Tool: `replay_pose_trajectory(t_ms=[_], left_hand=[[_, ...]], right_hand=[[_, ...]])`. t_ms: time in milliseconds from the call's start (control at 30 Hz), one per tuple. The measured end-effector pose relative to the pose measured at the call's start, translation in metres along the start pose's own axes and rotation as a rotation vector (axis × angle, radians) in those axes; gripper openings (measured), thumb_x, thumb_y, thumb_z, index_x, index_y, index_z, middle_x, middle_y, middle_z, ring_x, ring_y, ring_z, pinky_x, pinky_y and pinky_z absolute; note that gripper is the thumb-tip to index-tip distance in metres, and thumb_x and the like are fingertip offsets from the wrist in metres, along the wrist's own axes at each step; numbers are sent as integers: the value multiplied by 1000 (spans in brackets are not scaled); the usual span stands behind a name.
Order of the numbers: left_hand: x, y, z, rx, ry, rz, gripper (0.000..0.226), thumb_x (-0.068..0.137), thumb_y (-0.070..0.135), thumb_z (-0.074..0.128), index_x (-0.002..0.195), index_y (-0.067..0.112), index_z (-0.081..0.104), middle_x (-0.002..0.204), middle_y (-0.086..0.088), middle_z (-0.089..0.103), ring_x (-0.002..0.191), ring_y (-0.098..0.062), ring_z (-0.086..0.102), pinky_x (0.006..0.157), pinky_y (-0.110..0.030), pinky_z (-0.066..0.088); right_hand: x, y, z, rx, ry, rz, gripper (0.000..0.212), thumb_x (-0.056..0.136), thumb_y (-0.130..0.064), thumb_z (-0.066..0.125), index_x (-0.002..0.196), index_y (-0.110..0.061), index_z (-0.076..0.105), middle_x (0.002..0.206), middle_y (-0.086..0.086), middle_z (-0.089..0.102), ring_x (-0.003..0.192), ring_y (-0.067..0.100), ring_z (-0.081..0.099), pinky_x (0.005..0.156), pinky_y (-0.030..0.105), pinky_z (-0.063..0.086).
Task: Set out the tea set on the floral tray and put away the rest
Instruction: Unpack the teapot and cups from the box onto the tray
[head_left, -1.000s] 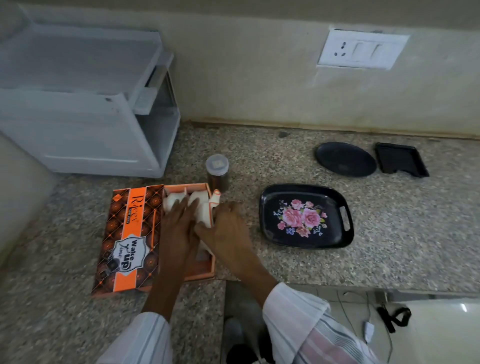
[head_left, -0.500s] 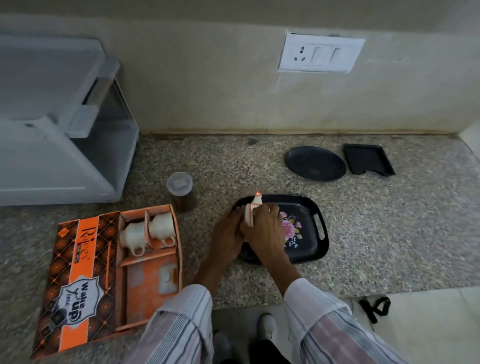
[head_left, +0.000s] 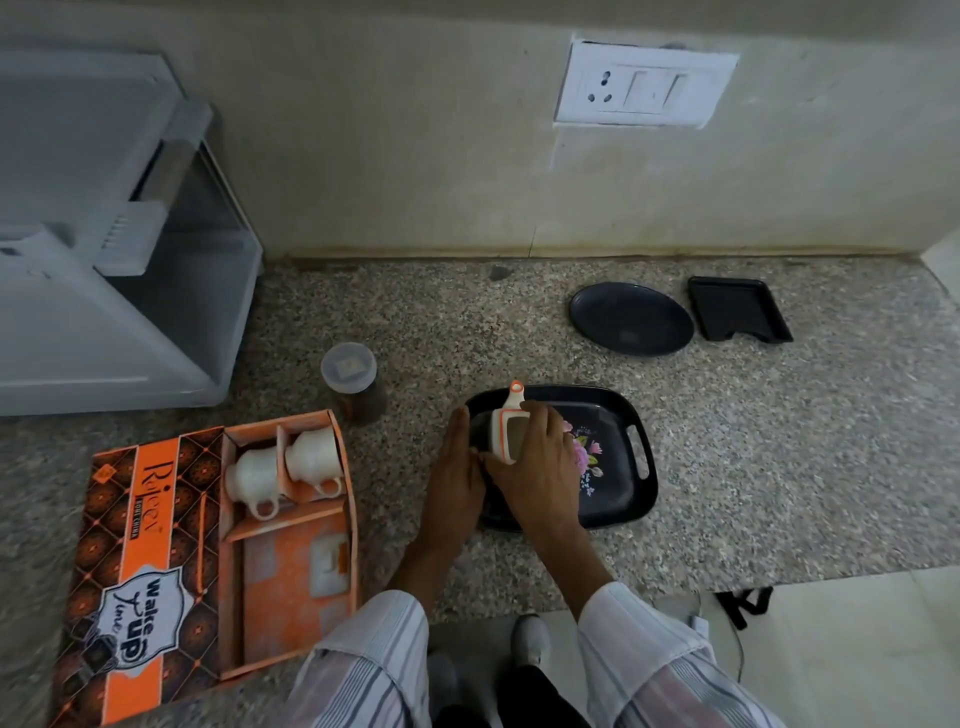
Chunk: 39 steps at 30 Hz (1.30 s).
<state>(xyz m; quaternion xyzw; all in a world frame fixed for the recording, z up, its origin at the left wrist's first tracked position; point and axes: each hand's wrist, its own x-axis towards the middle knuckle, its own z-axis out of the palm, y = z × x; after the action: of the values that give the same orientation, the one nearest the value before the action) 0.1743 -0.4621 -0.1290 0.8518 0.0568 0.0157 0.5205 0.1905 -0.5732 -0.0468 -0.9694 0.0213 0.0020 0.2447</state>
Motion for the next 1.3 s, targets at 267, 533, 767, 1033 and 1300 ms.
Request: replay_pose_trajectory(t_ms=[267,533,767,1033,1300], left_hand=[[-5,7,-2,-22,15,-12,61,101,21,34,158,8,15,165,-6,20,150,-16,24,124,-38,22],[-26,22,-43,-13,171,17,55,103,25,33,156,14,25,162,8,21,151,-6,20,125,-29,17],[-86,0,-131,-1,440,-14,55,100,21,39,154,34,30,150,-12,48,134,-36,49,112,-53,39],[-137,-36,-169,268,450,-66,54,102,34,32,149,10,41,156,-6,40,147,-19,33,122,-26,21],[-136,-46,-159,257,440,-127,62,101,44,24,149,8,42,155,-12,42,146,-22,34,121,-18,11]], right_hand=[[-4,5,5,6,-7,4,82,72,-49,80,138,-15,44,139,7,50,121,30,54,91,40,49],[-12,-13,3,-45,114,-173,72,82,-57,64,138,-16,49,142,8,52,130,30,48,108,42,40],[-77,-94,41,-16,-166,-570,16,84,-24,55,88,-18,69,88,4,70,85,26,63,73,36,48],[-109,-138,98,-520,-304,-741,39,95,-33,52,129,-19,64,128,6,66,131,31,46,104,43,37],[-119,-142,96,-571,-364,-762,45,81,-42,68,118,-17,69,108,7,74,107,29,65,94,40,48]])
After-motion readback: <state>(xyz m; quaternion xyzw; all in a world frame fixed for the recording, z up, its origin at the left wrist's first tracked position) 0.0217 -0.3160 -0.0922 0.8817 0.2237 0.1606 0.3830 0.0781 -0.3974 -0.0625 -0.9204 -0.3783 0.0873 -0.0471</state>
